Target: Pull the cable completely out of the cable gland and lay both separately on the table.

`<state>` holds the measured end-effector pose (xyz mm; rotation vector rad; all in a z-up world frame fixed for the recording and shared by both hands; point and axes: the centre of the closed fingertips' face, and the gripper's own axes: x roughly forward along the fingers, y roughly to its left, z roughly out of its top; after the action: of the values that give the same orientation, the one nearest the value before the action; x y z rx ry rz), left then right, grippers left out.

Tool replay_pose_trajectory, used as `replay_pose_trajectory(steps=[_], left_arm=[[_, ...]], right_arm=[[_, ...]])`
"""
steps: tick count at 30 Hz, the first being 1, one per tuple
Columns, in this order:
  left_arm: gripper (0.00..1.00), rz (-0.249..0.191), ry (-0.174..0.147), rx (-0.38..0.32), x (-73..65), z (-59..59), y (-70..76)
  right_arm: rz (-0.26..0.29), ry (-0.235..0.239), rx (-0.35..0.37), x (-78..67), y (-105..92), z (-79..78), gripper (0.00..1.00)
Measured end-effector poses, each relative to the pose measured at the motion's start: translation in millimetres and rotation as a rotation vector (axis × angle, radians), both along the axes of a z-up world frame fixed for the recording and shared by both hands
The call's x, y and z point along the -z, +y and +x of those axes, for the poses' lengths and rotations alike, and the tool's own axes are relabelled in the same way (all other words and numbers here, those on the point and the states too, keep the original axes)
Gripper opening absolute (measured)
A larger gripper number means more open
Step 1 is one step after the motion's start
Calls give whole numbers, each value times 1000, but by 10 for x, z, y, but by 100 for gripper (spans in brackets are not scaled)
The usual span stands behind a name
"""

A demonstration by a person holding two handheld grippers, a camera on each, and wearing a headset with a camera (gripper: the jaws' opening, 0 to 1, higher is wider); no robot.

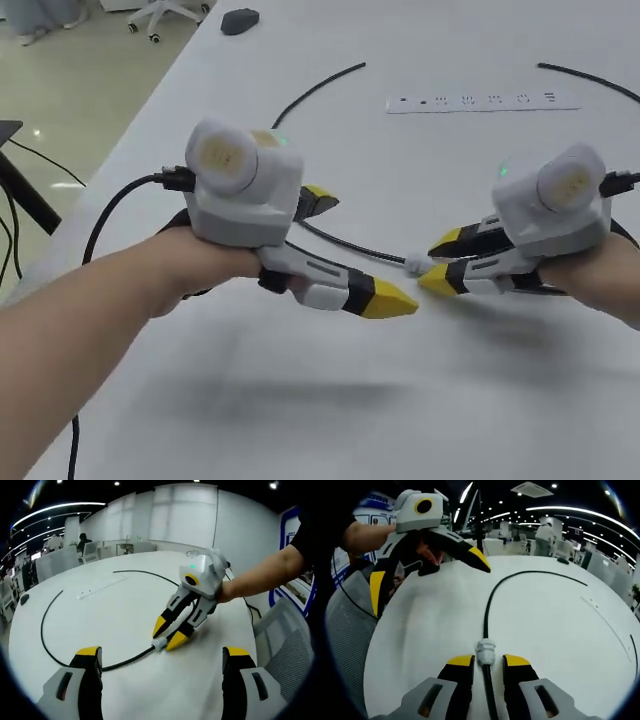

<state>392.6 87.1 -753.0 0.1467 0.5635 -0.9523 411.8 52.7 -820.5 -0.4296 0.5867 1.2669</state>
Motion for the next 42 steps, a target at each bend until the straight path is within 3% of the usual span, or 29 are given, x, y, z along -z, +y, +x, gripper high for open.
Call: replay_pose_trajectory(steps=[2,4,5,7,9,10,11,12,16,18,19,22,24,27,32,34,35,42], left_arm=[[100,-11,13,-9,-1,-13,0],[97,-5,21,-4,5,-51,-4],[93,-2,21,1,1,-73,-8],[90,-3,18,7,-25,-121,-19],[96,-91,-47,35,-204,-169,-131],[99,-131,-49,49,-272,-225,-178],[97,-149,-16,61,-308,-311,-215],[94,-143,4,72,-322,-373,-241],[83,-170,20,158,-387,-610,-430],[75,-186,68,204,-384,-771,-531],[70,-204,87,213,-401,-821,-573],[47,-352,173,269,-602,-1054,-776],[40,-363,163,268,-640,-1075,-836],[36,-344,203,287,-622,-1178,-932],[20,-342,209,286,-626,-1263,-984],[15,-352,225,272,-632,-1275,-994],[15,-364,246,270,-644,-1302,-1012],[15,-379,237,271,-693,-1363,-1066]], right_arm=[[-1,-14,-12,-10,20,-10,9],[-9,-13,-4,2,31,-35,8],[-9,6,-1,5,26,-60,8],[15,90,-5,-39,38,-198,8],[60,135,-72,-202,60,-396,8],[63,158,-110,-301,39,-526,8],[66,159,-132,-378,17,-601,8],[67,131,-161,-453,-6,-656,8],[102,91,-288,-835,-131,-996,8],[94,58,-309,-975,-225,-1091,8],[86,20,-329,-1040,-273,-1133,7],[77,2,-347,-1161,-354,-1284,8],[72,-4,-357,-1207,-386,-1357,7],[47,-58,-372,-1247,-443,-1433,7],[46,-94,-381,-1300,-518,-1552,7],[47,-93,-378,-1311,-535,-1584,7],[47,-96,-377,-1319,-549,-1598,7],[40,-107,-379,-1367,-611,-1664,7]])
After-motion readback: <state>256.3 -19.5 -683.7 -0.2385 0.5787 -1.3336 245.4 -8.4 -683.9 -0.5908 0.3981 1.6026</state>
